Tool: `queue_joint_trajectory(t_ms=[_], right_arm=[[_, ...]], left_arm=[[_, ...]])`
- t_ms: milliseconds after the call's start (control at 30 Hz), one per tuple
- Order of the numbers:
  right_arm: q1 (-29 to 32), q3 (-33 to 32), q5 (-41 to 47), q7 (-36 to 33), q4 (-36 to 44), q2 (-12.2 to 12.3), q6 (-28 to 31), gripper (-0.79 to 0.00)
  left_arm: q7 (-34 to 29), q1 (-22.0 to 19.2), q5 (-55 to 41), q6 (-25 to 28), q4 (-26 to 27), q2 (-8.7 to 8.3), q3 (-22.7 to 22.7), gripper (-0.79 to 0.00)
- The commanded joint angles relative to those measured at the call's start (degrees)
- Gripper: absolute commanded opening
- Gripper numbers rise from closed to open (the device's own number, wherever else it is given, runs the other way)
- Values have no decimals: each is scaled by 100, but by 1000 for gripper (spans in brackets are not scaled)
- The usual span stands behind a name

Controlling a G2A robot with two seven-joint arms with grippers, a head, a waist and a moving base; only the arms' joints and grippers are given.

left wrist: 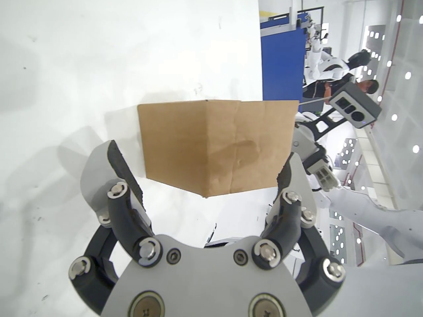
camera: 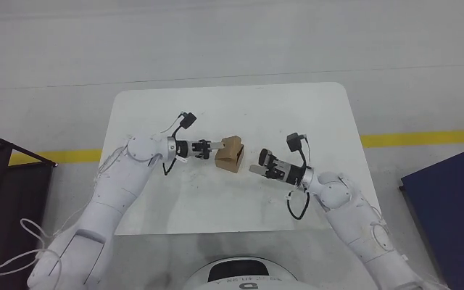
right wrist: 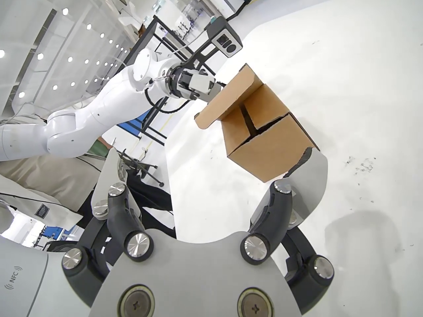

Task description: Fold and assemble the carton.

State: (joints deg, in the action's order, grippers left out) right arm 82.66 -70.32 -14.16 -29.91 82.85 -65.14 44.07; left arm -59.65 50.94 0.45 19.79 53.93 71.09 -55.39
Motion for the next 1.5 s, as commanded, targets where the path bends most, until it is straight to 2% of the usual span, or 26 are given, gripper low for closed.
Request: queue_joint_trajectory(t_ms=[0, 233, 367, 500, 833, 1467], right_arm=[[20, -2, -23, -3, 60, 9, -31, 0], [35, 60, -189, 85, 139, 17, -175, 0], [39, 58, -525, 369, 145, 11, -435, 0], [66, 63, -1500, 992, 251, -9, -1069, 0], [-11, 501, -3618, 1750, 545, -84, -2377, 0], [-260, 702, -3948, 1683, 446, -181, -3039, 0]], left_arm=[[35, 47, 118, -62, 133, -11, 24, 0], [81, 82, 375, -214, 341, -13, 145, 0], [128, 69, 445, -212, 312, 0, 213, 0], [154, 44, 441, -194, 239, 19, 273, -43], [268, -3, 409, -123, 138, 69, 396, 0], [332, 44, 365, 20, 150, 38, 343, 0]])
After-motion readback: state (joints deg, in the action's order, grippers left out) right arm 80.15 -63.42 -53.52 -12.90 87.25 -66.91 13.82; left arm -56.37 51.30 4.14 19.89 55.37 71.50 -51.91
